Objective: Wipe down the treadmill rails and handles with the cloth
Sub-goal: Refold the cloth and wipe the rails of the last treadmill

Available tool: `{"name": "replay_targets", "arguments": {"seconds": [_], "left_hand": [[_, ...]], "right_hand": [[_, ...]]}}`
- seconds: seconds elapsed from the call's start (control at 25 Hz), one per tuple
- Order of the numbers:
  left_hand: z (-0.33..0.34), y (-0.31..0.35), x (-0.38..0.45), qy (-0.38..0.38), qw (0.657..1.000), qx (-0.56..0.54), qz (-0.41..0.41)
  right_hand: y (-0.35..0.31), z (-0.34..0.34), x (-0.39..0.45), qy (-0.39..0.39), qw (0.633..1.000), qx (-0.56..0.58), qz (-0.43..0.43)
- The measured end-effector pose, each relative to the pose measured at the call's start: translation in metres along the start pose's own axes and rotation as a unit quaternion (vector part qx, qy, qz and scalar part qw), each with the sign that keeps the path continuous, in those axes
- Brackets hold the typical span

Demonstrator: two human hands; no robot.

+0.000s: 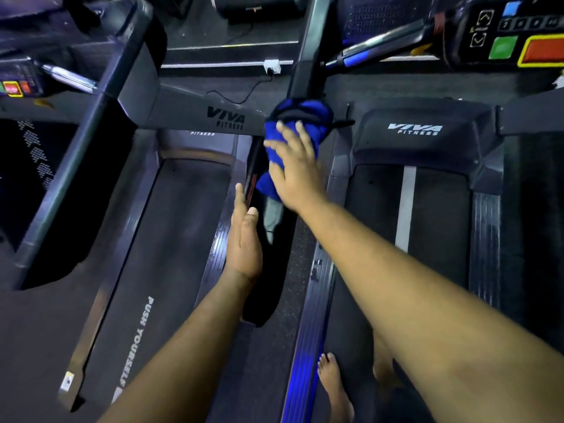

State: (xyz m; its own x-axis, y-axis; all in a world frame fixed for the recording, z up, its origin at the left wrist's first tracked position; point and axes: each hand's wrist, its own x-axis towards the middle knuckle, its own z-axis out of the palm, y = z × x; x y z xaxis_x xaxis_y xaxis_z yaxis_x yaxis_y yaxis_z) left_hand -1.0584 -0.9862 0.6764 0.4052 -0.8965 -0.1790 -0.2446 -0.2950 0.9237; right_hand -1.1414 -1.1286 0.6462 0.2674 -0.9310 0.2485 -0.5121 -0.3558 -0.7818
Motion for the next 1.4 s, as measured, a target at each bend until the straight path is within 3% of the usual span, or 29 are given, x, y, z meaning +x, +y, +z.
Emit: {"name": "replay_targets", "arguments": {"seconds": [0.2, 0.36, 0.48, 0.68, 0.76, 0.88, 1.0, 1.12, 1.32, 1.4], "left_hand": [[-0.011, -0.005, -0.045, 0.008, 1.0, -0.014, -0.011], [-0.01, -0.015, -0.047, -0.038, 0.995, 0.082, 0.051], [-0.009, -0.015, -0.033, -0.059, 0.992, 0.099, 0.058], [-0.013, -0.026, -0.041, -0.026, 0.995, 0.077, 0.055], [-0.012, -0.022, -0.045, -0.024, 0.995, 0.086, 0.049], [-0.013, -0.019, -0.07, -0.026, 0.994, 0.103, 0.029], [-0.025, -0.028, -0.108, -0.044, 0.985, 0.163, 0.023], [-0.036, -0.025, -0.131, -0.06, 0.982, 0.177, -0.03], [-0.036, 0.009, -0.146, -0.063, 0.961, 0.267, 0.032], [-0.024, 0.029, -0.14, -0.08, 0.977, 0.196, 0.027]], "right_hand": [[-0.045, 0.014, -0.154, -0.014, 0.99, 0.141, 0.021], [-0.016, 0.012, -0.083, 0.016, 0.973, 0.211, 0.091], [-0.004, 0.014, -0.054, 0.038, 0.933, 0.32, 0.157], [-0.035, 0.043, -0.192, 0.06, 0.857, 0.445, 0.252], [-0.039, 0.04, -0.21, 0.034, 0.866, 0.418, 0.271], [-0.046, 0.029, -0.201, 0.026, 0.911, 0.298, 0.283], [-0.055, 0.008, -0.245, -0.056, 0.958, 0.191, 0.207], [-0.042, -0.026, -0.276, -0.14, 0.973, 0.129, 0.134], [-0.06, -0.085, -0.242, -0.068, 0.992, 0.048, 0.094], [-0.072, -0.105, -0.23, -0.051, 0.995, 0.068, 0.062]]}}
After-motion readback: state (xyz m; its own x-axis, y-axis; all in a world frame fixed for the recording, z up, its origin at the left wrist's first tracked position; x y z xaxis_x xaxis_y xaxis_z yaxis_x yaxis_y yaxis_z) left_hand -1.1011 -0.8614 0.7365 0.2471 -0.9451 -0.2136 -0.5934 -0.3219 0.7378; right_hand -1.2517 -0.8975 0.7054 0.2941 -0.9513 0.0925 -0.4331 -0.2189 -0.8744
